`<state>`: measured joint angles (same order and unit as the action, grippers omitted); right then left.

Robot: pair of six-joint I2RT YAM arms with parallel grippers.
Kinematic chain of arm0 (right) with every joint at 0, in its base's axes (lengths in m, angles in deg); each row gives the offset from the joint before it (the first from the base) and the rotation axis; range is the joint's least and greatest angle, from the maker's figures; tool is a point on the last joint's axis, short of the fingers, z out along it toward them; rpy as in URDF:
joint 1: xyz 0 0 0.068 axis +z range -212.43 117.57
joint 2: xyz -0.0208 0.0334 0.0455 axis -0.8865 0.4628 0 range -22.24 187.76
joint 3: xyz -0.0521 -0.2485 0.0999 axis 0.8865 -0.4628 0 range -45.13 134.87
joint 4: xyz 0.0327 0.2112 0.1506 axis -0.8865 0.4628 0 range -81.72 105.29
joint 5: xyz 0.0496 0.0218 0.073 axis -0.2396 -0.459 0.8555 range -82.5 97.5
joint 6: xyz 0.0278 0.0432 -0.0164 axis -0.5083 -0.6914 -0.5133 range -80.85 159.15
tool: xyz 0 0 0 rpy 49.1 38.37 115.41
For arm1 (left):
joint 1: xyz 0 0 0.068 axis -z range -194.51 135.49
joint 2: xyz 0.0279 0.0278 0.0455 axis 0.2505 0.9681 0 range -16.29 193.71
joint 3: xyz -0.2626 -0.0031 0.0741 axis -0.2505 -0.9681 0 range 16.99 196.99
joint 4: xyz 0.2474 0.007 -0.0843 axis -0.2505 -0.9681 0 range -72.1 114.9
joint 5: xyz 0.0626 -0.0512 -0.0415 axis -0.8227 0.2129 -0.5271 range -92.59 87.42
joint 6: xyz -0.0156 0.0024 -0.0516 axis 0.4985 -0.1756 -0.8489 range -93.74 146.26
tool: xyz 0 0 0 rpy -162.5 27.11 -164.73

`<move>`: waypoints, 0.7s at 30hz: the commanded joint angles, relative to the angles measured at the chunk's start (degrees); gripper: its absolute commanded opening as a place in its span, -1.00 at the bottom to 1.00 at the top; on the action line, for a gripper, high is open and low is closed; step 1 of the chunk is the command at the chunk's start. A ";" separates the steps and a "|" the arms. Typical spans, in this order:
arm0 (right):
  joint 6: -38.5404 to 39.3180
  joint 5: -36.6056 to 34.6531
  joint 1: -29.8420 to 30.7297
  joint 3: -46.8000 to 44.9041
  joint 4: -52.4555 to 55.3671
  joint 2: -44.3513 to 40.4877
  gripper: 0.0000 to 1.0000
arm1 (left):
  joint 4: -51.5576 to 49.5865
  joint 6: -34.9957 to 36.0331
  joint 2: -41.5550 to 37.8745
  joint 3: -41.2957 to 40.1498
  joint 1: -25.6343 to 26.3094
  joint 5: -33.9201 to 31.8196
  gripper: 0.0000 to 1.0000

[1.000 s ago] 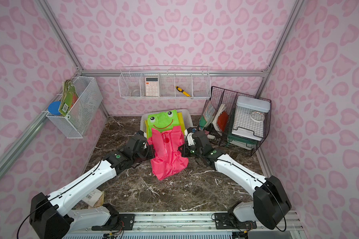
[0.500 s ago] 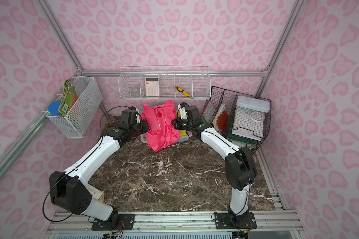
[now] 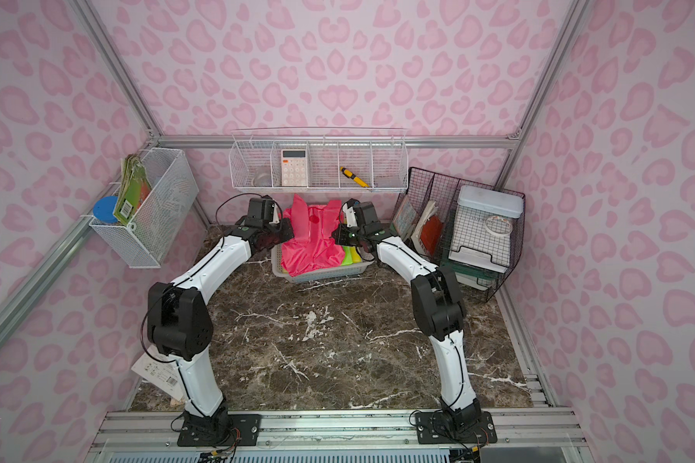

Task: Put the folded raincoat in the basket
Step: Place the raincoat in the basket.

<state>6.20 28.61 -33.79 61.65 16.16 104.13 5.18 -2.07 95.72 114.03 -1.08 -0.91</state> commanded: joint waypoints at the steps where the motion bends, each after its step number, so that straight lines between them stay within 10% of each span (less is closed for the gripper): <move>1: 1.78 -2.44 -0.32 0.53 1.04 0.69 -0.78 | 0.84 1.84 2.54 1.30 -0.44 0.39 -1.00; 21: 3.94 -7.70 -0.56 5.71 5.82 9.90 -0.75 | 1.78 0.31 12.70 1.40 -2.54 -0.10 -1.00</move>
<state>9.39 23.93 -34.31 67.09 18.46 113.03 9.05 -2.10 107.48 115.45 -3.37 -0.91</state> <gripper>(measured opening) 0.125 0.076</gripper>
